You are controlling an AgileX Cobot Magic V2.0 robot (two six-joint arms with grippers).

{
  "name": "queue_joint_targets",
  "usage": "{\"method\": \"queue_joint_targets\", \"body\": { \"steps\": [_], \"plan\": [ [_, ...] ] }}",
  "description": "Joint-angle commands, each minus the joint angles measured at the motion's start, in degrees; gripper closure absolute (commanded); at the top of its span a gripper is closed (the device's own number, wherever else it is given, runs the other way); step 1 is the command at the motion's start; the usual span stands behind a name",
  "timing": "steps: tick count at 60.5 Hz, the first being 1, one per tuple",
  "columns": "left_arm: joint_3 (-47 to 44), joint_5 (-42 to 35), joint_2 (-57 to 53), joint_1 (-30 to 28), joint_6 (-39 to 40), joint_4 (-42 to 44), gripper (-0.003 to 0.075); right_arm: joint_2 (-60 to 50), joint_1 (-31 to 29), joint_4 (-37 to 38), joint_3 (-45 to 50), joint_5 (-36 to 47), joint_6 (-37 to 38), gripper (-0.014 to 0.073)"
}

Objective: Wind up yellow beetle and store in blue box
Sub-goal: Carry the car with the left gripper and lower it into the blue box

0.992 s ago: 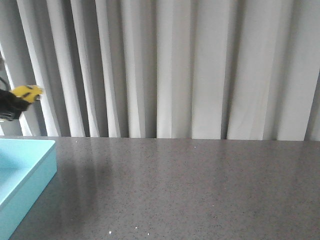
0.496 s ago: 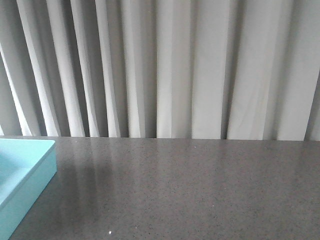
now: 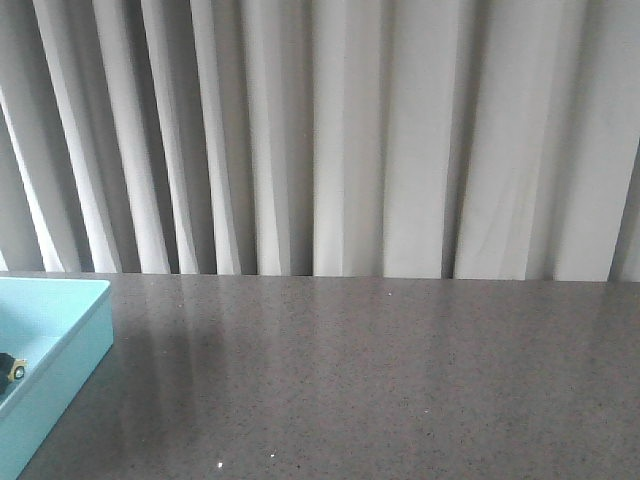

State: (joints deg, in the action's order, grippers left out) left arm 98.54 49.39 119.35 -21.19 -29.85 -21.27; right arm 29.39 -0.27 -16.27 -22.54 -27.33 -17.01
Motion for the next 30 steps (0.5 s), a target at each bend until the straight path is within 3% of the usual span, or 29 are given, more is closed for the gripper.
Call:
{"method": "queue_joint_targets", "body": {
  "steps": [1,7,14,30],
  "plan": [
    [1.5,-1.0,-3.5,0.3,0.8,-3.8,0.0392,0.1,-0.1,0.1,-1.4,3.5,-0.1,0.0599],
    [1.5,-0.2,-3.5,0.3,1.4,-5.2,0.0279,0.1,-0.1,0.1,-1.4,3.5,-0.1,0.0599],
    [1.5,0.2,-3.5,0.3,4.7,-5.7,0.0205,0.1,-0.1,0.1,-1.4,3.5,-0.1,0.0599],
    [3.8,0.0,-5.8,0.3,6.8,-9.7,0.0243,0.1,-0.1,0.1,-1.4,3.2,-0.1,0.0599]
  ]
}}
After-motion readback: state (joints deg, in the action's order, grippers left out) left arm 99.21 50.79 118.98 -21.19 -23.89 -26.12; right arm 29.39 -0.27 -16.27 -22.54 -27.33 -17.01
